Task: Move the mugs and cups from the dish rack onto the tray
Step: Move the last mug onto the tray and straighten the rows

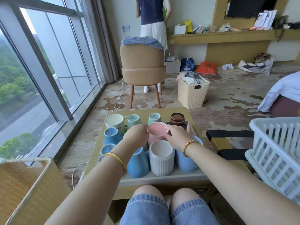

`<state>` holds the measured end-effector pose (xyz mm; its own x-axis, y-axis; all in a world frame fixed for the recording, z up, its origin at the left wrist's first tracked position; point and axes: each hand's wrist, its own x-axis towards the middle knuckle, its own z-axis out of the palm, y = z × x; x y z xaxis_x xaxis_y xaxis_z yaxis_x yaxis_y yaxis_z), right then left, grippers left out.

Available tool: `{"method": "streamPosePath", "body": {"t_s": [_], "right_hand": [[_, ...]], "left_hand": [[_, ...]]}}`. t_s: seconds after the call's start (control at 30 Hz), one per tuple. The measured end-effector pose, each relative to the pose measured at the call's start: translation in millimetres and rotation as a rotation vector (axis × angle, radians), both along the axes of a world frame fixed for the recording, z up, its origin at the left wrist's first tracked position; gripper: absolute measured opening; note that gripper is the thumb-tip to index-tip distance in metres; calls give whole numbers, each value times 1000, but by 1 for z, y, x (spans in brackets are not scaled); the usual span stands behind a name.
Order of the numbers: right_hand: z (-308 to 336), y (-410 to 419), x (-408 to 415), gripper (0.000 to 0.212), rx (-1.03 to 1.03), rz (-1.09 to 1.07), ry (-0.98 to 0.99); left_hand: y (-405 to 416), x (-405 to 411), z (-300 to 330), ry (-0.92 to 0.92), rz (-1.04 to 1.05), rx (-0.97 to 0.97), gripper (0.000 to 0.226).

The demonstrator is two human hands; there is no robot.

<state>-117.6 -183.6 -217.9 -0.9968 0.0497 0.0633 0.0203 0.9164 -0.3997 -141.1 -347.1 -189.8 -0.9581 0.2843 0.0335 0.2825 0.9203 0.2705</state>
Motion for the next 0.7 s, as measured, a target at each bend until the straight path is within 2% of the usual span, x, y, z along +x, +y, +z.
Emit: {"method": "streamPosePath", "body": {"t_s": [0.17,0.33,0.47,0.57,0.7], "right_hand": [[-1,-4,-9,32,-1,13,-86],[5,-11,1,35,-48,-30,118],[9,-44,16,30,28,92,207],[12,-69,25,36,81,184,101],[7,-90,33,68,154,239,-105]], "left_hand": [[-8,3,-3,30,-14,74,35],[-50,4,11,110,65,81,33],[-76,16,14,60,72,30,26],[-89,27,11,-8,73,-19,35],[-101,38,7,-53,75,-1,38]]}}
